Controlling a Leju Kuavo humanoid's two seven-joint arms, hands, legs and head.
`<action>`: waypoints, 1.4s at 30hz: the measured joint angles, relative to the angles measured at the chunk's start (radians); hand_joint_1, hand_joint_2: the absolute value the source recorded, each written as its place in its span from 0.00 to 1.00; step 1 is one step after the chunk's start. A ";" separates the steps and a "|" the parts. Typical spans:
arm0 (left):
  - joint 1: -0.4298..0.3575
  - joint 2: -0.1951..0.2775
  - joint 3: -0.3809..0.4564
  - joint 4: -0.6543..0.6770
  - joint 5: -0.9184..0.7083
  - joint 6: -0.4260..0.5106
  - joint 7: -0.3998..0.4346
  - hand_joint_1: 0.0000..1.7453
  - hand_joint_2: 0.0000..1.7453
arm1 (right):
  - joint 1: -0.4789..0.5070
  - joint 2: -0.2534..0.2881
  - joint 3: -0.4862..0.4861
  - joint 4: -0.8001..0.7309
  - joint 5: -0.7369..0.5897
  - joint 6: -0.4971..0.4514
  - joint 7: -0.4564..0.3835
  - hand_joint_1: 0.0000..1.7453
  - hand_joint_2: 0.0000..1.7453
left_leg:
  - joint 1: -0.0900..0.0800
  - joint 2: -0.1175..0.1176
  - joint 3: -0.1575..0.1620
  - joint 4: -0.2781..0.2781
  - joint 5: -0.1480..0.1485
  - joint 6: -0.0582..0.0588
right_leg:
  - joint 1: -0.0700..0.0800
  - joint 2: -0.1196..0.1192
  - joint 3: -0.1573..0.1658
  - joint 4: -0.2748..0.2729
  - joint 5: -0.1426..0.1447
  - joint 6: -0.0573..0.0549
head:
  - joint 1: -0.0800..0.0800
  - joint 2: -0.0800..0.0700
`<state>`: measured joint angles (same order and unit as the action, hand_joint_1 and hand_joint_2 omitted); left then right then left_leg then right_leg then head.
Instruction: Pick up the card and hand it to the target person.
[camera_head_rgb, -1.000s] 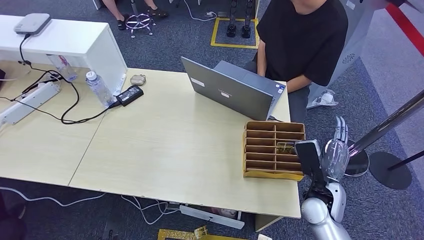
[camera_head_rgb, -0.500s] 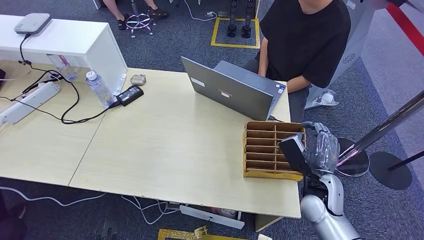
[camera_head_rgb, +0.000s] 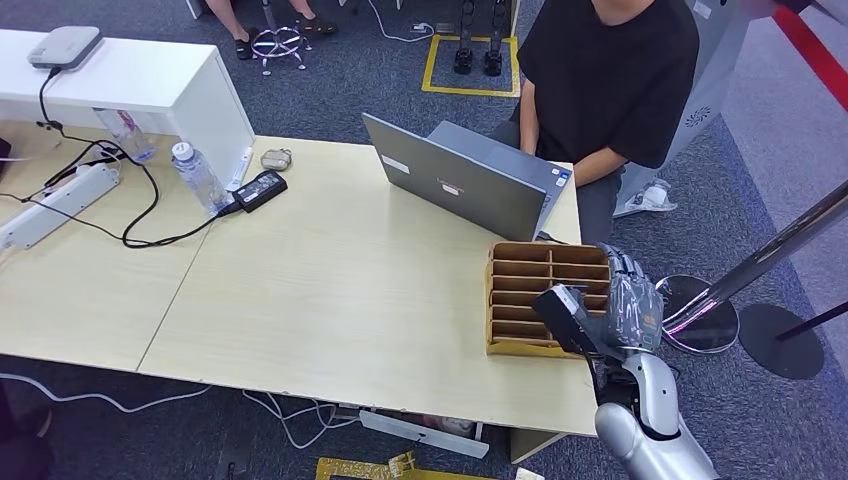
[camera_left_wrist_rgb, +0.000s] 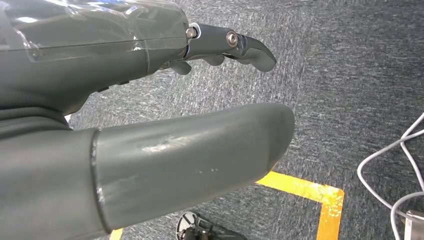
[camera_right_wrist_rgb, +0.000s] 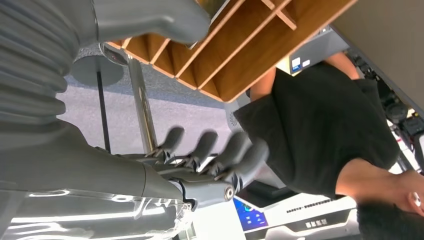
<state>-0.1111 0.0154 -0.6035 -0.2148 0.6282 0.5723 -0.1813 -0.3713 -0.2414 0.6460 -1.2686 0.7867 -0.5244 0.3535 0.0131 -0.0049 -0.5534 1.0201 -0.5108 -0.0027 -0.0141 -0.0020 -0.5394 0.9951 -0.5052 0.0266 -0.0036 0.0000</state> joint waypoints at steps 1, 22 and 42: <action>0.000 -0.001 0.000 0.000 0.001 0.000 0.000 0.00 0.00 | 0.000 -0.001 0.004 0.000 0.001 0.004 0.002 0.29 1.00 | 0.000 0.000 0.000 0.000 0.000 0.000 | 0.000 0.000 0.000 0.000 0.000 0.000 | 0.000 0.000; 0.000 -0.010 -0.001 0.000 0.022 0.001 0.003 0.00 0.00 | -0.009 -0.002 0.060 0.012 0.029 0.031 0.020 0.56 1.00 | 0.000 0.000 0.000 0.000 0.000 0.000 | 0.000 0.000 0.000 0.000 0.000 0.000 | 0.000 0.000; 0.000 -0.010 -0.002 0.000 0.041 -0.001 -0.001 0.00 0.00 | -0.055 -0.002 0.097 0.088 0.026 0.052 0.029 0.43 1.00 | 0.000 0.000 0.000 0.000 0.000 0.000 | 0.000 0.000 0.000 0.000 0.000 0.000 | 0.000 0.000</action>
<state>-0.1110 0.0050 -0.6050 -0.2148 0.6697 0.5715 -0.1821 -0.4261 -0.2435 0.7426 -1.1809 0.8126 -0.4723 0.3828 0.0133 -0.0050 -0.5536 1.0200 -0.5107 -0.0028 -0.0140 -0.0022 -0.5394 0.9952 -0.5052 0.0266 -0.0035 0.0000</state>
